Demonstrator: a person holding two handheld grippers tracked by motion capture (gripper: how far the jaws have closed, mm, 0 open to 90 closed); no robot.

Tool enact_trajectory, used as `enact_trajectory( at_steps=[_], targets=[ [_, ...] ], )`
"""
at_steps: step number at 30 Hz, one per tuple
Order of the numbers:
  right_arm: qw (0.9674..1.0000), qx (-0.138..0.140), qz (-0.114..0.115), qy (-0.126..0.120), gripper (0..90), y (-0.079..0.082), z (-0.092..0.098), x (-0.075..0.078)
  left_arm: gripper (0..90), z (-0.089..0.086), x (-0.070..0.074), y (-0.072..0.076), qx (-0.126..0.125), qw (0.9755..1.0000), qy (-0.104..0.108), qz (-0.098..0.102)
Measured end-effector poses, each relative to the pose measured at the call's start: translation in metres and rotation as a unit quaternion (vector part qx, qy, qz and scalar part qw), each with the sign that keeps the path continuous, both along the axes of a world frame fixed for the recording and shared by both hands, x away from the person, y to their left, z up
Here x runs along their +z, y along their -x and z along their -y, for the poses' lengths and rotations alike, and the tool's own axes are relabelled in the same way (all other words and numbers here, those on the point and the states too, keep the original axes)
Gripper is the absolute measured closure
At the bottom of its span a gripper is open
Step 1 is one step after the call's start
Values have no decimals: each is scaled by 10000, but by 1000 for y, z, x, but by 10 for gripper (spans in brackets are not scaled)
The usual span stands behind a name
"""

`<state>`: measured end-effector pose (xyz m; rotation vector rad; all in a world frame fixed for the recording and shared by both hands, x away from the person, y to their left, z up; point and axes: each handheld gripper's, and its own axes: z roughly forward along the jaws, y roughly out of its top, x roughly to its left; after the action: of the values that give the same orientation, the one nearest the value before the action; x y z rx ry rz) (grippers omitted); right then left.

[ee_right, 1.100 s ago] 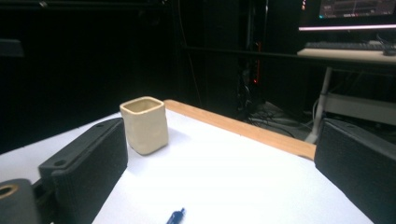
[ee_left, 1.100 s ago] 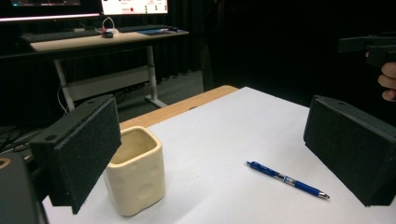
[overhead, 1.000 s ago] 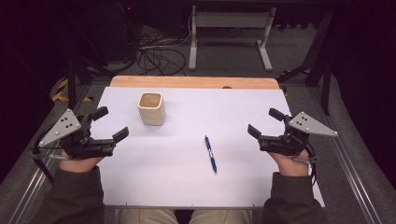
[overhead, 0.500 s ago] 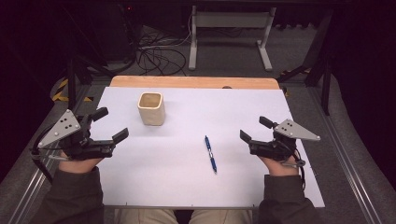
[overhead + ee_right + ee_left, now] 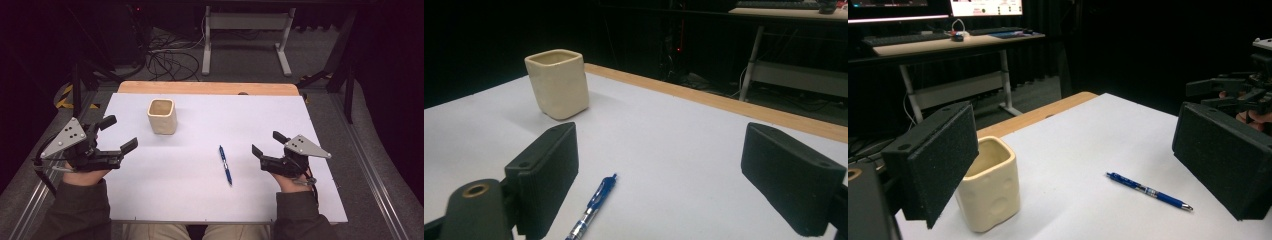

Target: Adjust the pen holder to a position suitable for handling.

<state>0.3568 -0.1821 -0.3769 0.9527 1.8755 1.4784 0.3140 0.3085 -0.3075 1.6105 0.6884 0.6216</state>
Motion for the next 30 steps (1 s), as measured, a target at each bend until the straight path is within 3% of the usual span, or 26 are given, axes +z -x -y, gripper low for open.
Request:
enact_trajectory(
  at_steps=[16, 30],
  targets=[
    [9997, -31, -245, 63, 218, 4, -17, -19, 55, 0, -1, 0, 3, 10000, 4, 20],
    [9969, 124, -601, 487, 246, 5, -42, -42, 56, 0, -1, 0, 3, 10000, -4, 13]
  ],
)
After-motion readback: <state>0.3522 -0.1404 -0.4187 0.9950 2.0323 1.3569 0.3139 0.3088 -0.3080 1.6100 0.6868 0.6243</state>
